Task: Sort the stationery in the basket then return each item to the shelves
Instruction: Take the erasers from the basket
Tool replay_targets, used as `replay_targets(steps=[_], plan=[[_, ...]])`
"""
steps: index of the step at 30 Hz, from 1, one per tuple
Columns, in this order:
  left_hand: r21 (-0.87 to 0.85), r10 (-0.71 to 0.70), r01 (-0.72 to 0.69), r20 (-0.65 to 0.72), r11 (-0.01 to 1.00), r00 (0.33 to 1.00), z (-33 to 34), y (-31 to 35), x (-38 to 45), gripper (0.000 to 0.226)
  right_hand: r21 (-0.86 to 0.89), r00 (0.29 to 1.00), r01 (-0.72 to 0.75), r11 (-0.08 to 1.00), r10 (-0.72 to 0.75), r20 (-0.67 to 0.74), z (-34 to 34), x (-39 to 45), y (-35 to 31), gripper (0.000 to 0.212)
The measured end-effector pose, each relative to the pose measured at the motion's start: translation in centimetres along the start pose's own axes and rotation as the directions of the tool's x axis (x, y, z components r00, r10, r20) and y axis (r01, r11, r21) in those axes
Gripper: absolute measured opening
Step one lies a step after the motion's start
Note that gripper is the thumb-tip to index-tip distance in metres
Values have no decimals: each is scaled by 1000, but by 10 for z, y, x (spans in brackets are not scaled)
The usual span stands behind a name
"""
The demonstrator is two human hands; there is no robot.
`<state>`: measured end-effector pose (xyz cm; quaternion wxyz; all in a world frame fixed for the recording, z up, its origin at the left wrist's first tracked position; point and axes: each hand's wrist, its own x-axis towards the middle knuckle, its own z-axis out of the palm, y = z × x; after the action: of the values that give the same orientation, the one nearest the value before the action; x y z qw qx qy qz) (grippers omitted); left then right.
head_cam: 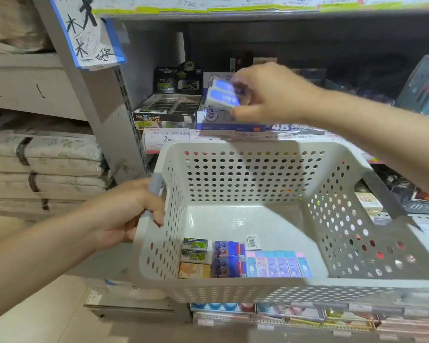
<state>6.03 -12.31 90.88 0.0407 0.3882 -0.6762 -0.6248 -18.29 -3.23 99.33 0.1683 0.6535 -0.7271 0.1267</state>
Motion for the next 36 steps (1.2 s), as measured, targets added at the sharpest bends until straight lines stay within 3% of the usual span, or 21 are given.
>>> replay_targets(steps=[3,5,9,15,22,28,34,36], plan=[[2,3,-3,-12,1000,1000,-2,0,-2,65,-103,965,-207,973,220,141,-5,24,37,38],[10,13,-13,-9,1000,1000,-3,-1,-3,64,-167,921,-262,951,298,250,-6,35,52,40],[22,34,-34,9,999,999,-3,0,-5,59,-237,868,-235,943,314,385,-6,51,62,38],[25,60,-61,43,998,997,-2,-1,-7,50,-192,824,-194,962,266,500,7,59,63,39],[12,75,-76,82,997,994,-2,-3,-7,46,-9,882,-293,956,274,383,17,55,73,50],[29,55,-56,36,998,998,-2,-3,-8,53,142,920,-262,955,203,334,18,51,75,22],[4,44,-44,10,999,999,0,-3,-7,54,121,935,-269,955,229,271,26,52,69,20],[-7,42,-42,-6,999,999,-1,-4,-7,55,62,970,-228,972,221,106,23,48,59,20]])
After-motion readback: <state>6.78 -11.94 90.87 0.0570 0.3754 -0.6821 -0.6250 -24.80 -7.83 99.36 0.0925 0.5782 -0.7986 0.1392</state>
